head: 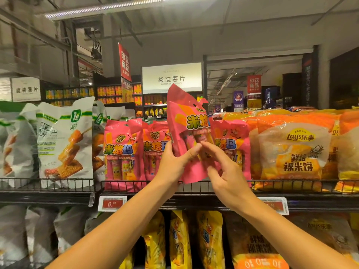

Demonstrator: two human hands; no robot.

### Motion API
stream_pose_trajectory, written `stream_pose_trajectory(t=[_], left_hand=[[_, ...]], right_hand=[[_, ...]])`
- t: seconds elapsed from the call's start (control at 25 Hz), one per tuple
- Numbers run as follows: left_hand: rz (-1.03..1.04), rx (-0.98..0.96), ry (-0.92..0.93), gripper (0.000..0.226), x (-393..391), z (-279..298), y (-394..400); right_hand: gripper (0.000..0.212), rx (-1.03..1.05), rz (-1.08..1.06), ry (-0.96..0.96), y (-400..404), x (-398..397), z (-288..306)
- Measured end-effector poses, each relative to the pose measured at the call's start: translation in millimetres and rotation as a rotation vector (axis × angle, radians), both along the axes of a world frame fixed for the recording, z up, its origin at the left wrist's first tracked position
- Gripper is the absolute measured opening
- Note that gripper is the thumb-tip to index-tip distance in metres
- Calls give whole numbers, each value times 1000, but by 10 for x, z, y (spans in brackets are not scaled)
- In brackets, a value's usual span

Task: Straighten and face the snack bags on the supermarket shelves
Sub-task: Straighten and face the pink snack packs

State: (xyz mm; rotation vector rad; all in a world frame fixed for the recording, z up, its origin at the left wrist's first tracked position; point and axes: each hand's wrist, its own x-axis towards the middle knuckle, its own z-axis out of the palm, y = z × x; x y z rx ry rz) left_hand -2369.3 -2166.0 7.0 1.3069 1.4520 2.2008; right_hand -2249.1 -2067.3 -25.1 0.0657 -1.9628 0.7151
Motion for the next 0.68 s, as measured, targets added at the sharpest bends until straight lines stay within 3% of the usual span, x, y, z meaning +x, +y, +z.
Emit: stream_pose_trajectory(t=[0.16,0.32,0.68], left_hand=[[-98,30,-24,52,-177,24,122],[-167,13,6,53,-343,95,179],[71,-230,189,80,-634,-87,439]], right_hand=[[55,-69,-164,119,142,-39,97],[84,-329,-149,-62,341,-20,192],[71,-193,-392,-139,568,-212,71]])
